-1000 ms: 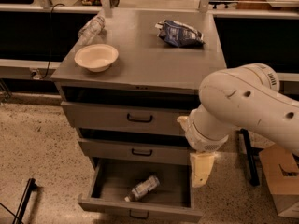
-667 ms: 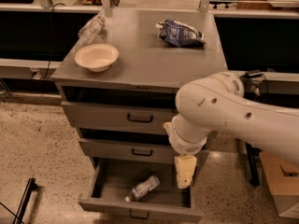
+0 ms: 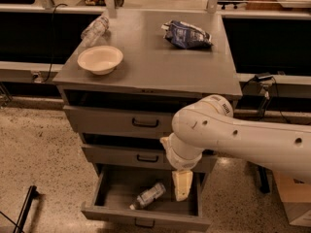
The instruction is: Pick blue plastic bottle from bottom drawer and place on counter
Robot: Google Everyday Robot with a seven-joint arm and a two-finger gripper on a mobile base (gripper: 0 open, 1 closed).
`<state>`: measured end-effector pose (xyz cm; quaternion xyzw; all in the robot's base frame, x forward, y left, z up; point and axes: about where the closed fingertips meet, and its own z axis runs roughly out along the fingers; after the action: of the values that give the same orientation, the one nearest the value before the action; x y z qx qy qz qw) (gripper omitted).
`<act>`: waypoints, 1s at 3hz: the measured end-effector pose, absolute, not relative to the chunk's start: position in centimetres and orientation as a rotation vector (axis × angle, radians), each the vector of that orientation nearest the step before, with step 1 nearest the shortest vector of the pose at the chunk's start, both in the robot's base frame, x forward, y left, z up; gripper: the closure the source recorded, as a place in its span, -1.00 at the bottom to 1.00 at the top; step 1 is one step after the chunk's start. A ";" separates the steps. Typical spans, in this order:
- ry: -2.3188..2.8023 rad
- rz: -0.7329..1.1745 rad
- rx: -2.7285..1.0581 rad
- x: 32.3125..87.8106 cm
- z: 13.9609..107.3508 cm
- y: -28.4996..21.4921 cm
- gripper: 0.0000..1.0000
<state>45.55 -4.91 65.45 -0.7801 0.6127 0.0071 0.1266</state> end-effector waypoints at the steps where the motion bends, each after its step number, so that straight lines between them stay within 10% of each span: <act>1: 1.839 0.033 -2.312 44.9 64.0 -5.5 -1.00; 3: 1.759 0.051 -2.402 44.9 49.4 -3.9 -1.00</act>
Offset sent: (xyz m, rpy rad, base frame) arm 0.0162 0.0350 -0.2159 -0.0464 0.0092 0.1520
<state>44.88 -3.89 49.38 -0.8040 0.5887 0.0170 0.0820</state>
